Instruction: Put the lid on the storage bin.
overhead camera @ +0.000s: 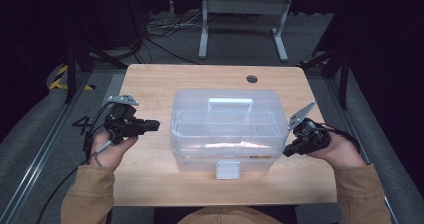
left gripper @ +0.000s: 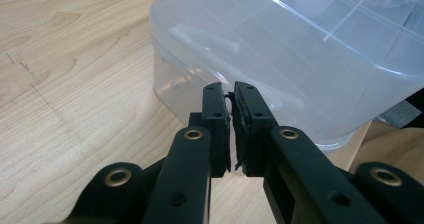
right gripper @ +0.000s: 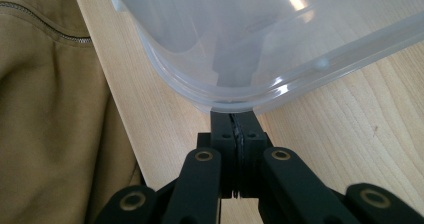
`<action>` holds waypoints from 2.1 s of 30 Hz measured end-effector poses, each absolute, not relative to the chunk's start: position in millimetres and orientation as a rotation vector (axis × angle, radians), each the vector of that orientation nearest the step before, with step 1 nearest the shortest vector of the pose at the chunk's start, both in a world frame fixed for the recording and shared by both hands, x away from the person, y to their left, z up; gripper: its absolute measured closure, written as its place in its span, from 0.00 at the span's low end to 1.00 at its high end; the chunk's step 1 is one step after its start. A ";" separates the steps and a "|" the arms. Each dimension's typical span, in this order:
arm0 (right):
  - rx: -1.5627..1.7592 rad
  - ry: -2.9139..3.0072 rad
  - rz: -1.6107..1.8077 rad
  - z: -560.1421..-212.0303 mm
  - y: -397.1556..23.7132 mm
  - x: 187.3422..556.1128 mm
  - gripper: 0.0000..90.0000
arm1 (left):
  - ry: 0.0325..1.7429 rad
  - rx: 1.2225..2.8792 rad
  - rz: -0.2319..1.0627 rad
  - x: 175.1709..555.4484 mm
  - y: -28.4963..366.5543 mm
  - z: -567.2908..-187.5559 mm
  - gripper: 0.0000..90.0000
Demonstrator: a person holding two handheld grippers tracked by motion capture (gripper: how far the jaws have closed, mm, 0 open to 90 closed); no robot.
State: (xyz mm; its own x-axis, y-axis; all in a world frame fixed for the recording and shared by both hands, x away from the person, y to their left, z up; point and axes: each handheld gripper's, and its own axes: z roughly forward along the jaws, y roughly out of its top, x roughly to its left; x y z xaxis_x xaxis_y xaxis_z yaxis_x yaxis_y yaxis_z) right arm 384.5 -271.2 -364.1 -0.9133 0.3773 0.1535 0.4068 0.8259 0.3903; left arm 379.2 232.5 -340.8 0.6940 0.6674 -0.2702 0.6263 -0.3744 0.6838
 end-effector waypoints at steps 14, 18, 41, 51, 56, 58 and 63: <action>-0.656 -2.892 -0.633 -365.4 -278.1 384.9 0.96 | 0.994 2.089 0.061 380.6 235.2 -342.5 0.93; -0.662 -2.901 -0.661 -362.9 -281.0 384.5 0.93 | 0.996 2.089 0.058 380.9 234.8 -343.0 0.93; -0.747 -2.849 -1.049 -327.4 -311.8 390.8 0.74 | 1.071 2.033 0.110 365.5 252.2 -345.6 0.84; -0.929 -2.841 -1.262 -319.7 -320.5 407.7 0.59 | 1.116 2.000 0.140 355.3 264.4 -348.5 0.82; -1.077 -2.820 -1.377 -321.0 -329.6 414.4 0.54 | 1.145 1.978 0.157 355.3 269.4 -350.8 0.82; -1.105 -2.811 -1.394 -322.2 -331.7 415.5 0.52 | 1.142 1.978 0.163 356.2 270.4 -351.5 0.81; -1.216 -2.792 -1.434 -328.3 -341.2 420.1 0.49 | 1.154 1.955 0.162 359.4 272.0 -353.8 0.80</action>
